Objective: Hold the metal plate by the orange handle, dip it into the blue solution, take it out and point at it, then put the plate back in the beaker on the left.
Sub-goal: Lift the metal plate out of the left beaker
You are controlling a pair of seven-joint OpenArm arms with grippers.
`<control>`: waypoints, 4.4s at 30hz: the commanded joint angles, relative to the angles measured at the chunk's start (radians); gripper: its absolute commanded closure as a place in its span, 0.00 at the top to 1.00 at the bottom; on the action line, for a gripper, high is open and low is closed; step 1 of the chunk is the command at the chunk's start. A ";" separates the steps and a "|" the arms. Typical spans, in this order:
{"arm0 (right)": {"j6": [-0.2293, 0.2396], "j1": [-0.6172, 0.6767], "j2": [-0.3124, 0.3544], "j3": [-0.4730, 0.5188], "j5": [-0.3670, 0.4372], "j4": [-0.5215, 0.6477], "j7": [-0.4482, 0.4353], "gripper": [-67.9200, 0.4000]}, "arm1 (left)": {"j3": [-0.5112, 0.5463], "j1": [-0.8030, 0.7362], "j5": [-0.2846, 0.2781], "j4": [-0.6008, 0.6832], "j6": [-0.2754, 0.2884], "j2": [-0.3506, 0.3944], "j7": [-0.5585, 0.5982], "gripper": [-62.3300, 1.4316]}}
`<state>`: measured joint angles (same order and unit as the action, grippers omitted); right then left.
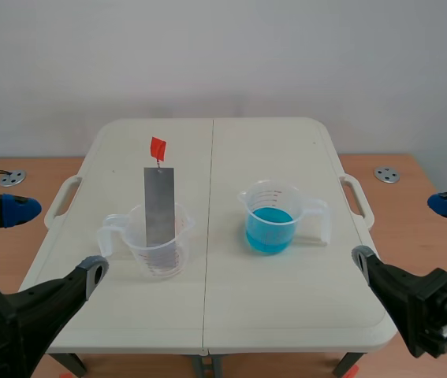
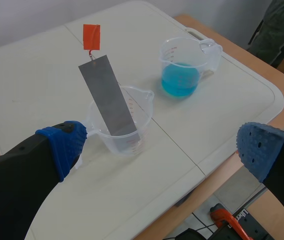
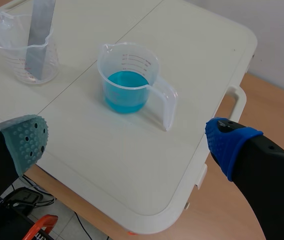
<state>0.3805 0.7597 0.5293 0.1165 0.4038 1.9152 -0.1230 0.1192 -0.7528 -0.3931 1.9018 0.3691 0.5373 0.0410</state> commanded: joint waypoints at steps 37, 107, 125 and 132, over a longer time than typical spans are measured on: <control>0.013 -0.476 -0.136 -0.294 -0.117 -0.022 0.249 0.98 | 0.223 -0.420 0.024 0.017 -0.015 -0.027 0.154 0.05; 0.065 -1.195 -0.615 -0.611 -0.429 -0.992 -0.019 0.87 | 0.270 -0.563 0.128 0.003 -0.014 -0.027 0.225 0.05; 0.106 -1.209 -0.640 -0.616 -0.494 -1.042 -0.071 0.63 | 0.270 -0.562 0.128 0.003 -0.014 -0.027 0.230 0.05; 0.169 -1.208 -0.640 -0.616 -0.494 -1.042 -0.083 0.58 | 0.270 -0.562 0.128 0.003 -0.014 -0.027 0.229 0.05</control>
<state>0.5442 -0.4206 -0.0971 -0.4942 -0.0986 0.8536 -0.1867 0.3912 -1.3106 -0.2600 1.8996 0.3523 0.5156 0.2558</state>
